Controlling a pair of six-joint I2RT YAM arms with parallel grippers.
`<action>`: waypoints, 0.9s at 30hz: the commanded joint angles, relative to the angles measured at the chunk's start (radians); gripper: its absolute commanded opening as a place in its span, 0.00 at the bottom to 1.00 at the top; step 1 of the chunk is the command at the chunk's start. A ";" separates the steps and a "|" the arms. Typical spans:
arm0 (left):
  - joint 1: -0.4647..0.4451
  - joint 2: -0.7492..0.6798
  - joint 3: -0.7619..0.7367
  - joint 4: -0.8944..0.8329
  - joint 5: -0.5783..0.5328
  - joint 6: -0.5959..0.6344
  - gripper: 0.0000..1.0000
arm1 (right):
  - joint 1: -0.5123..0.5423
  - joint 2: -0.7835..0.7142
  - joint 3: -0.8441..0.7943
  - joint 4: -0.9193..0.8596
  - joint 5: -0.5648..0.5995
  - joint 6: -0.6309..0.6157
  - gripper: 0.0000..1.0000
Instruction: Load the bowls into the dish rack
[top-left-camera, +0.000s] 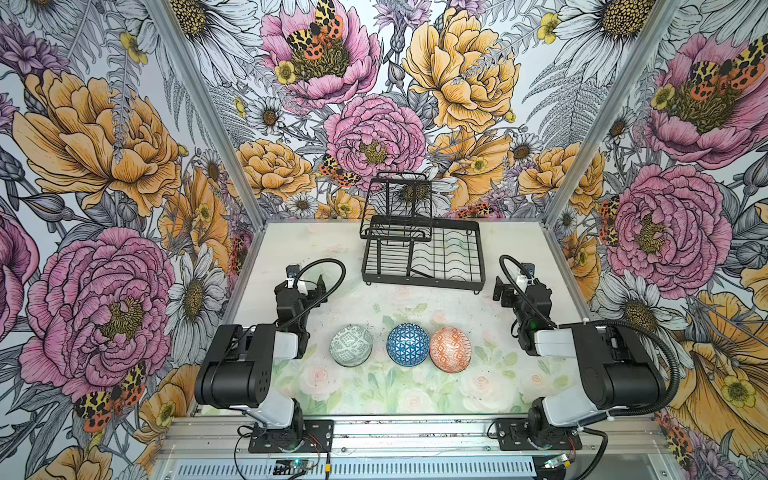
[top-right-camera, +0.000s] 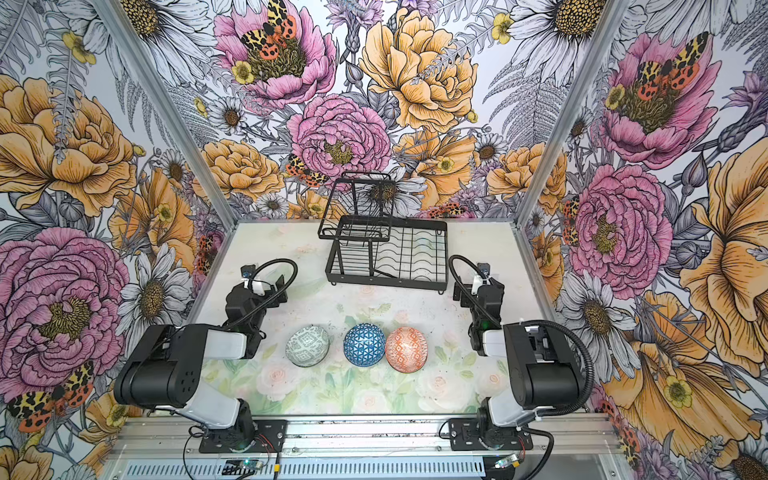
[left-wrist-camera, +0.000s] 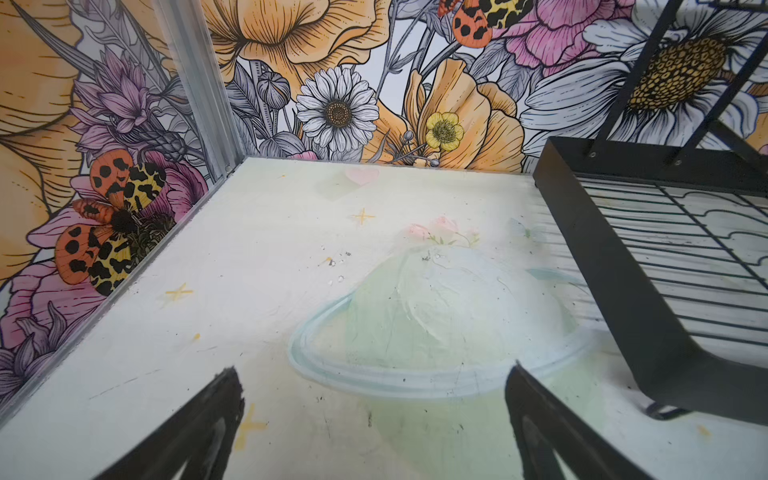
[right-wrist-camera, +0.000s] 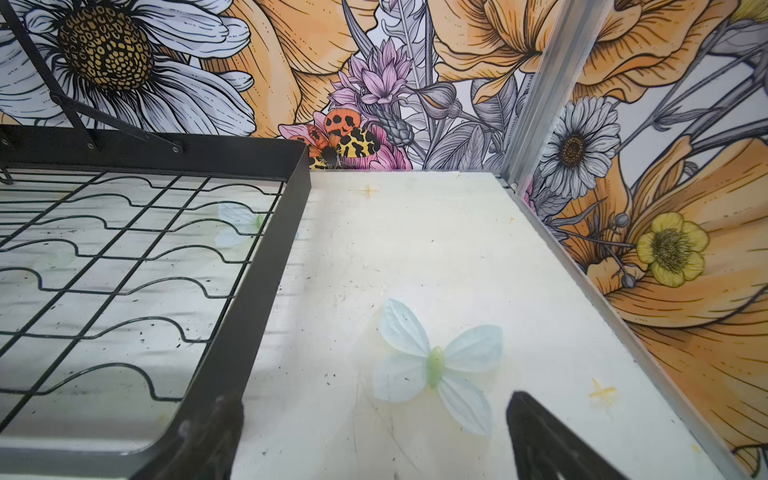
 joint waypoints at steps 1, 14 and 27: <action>0.005 -0.004 0.018 0.008 0.026 0.006 0.99 | -0.006 0.007 0.017 0.011 -0.011 0.008 1.00; 0.016 -0.004 0.020 0.007 0.049 0.001 0.99 | -0.005 0.006 0.017 0.011 -0.014 0.008 0.99; 0.016 -0.004 0.020 0.006 0.053 0.000 0.99 | -0.006 0.010 0.019 0.009 -0.011 0.007 0.99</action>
